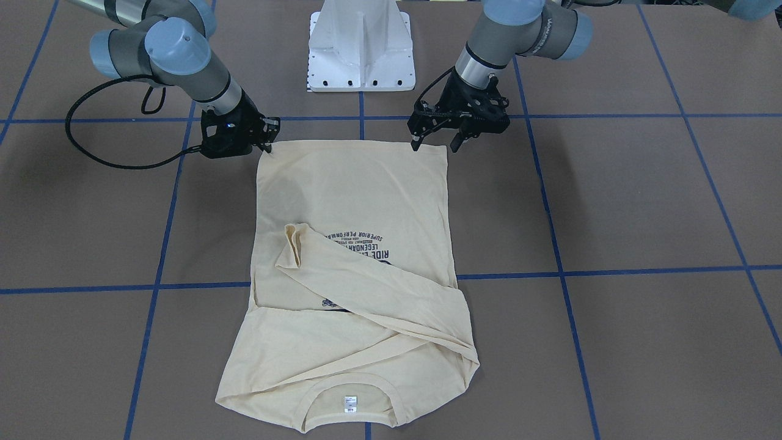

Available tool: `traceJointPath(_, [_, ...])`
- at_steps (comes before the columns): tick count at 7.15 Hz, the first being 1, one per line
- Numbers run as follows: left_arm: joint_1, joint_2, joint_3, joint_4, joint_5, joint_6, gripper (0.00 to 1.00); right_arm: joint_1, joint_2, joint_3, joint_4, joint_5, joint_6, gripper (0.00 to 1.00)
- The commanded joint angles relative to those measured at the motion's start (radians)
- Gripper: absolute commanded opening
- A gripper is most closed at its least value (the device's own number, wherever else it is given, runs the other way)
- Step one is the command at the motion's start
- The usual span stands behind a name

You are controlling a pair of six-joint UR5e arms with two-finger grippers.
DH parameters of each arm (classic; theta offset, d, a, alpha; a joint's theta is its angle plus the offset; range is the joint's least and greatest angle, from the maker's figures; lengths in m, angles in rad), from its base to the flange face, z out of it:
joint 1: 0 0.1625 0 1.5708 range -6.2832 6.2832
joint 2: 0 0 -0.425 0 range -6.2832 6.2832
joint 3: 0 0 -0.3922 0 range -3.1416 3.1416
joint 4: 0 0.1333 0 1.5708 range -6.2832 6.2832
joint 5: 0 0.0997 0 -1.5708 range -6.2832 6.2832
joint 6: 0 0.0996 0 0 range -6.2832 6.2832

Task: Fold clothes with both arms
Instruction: 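Move both grippers to the shirt's hem corners nearest the robot, then grasp the two hem corners with the left and right grippers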

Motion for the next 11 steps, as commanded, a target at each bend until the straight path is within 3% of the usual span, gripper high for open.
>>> traceJointPath(1, [0.069, 0.043, 0.007, 0.004, 0.026, -0.005, 0.89, 0.003, 0.002, 0.008, 0.002, -0.001, 0.017, 0.0])
traceJointPath(7, [0.082, 0.03, 0.047, 0.064, 0.04, 0.006, 0.73, 0.026, -0.002, 0.022, 0.004, 0.014, 0.051, 0.0])
traceJointPath(8, [0.082, 0.03, 0.047, 0.064, 0.04, 0.007, 0.6, 0.03, -0.003, 0.024, 0.004, 0.016, 0.051, 0.0])
traceJointPath(9, [0.082, 0.03, 0.049, 0.064, 0.041, 0.007, 0.57, 0.03, -0.003, 0.024, 0.004, 0.016, 0.051, 0.0])
traceJointPath(11, [0.088, 0.026, 0.058, 0.064, 0.046, 0.007, 0.57, 0.034, -0.003, 0.024, 0.004, 0.016, 0.051, 0.0])
